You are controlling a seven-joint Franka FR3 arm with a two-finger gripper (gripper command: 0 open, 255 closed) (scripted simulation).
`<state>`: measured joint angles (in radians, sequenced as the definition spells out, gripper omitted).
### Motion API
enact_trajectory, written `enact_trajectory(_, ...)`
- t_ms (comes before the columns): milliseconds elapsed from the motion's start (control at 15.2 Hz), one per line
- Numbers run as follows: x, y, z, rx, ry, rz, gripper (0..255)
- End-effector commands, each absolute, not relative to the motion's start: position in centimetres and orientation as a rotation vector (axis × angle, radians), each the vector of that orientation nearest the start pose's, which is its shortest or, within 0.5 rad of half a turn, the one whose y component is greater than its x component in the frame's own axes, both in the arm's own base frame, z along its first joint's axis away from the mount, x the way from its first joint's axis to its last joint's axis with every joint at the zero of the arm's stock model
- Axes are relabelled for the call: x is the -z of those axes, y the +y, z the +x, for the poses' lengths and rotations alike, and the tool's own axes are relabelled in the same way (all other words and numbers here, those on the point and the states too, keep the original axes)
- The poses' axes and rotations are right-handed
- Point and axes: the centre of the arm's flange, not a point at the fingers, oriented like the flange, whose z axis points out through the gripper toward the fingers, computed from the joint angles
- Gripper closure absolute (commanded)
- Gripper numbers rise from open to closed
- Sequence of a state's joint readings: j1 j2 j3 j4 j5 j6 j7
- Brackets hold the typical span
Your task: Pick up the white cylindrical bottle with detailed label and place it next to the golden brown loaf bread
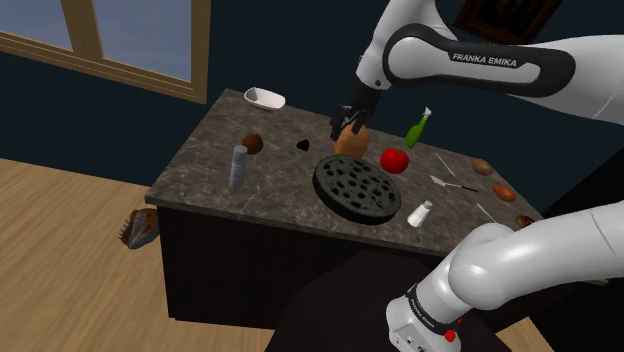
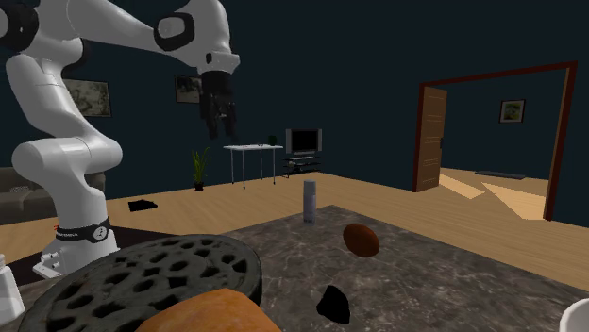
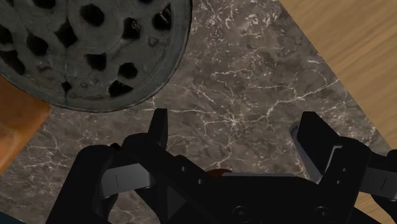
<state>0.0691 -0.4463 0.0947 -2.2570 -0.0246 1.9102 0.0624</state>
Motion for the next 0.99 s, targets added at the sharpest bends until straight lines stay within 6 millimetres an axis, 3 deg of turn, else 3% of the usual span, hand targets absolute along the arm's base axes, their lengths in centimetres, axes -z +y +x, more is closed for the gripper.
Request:
enact_trajectory(0, -53.1, 8.9, 44.0, 0.154, -0.161, -3.183, 0)
enact_trajectory(924, -44.8, 20.7, 56.0, 0.066, -0.165, -3.158, 0)
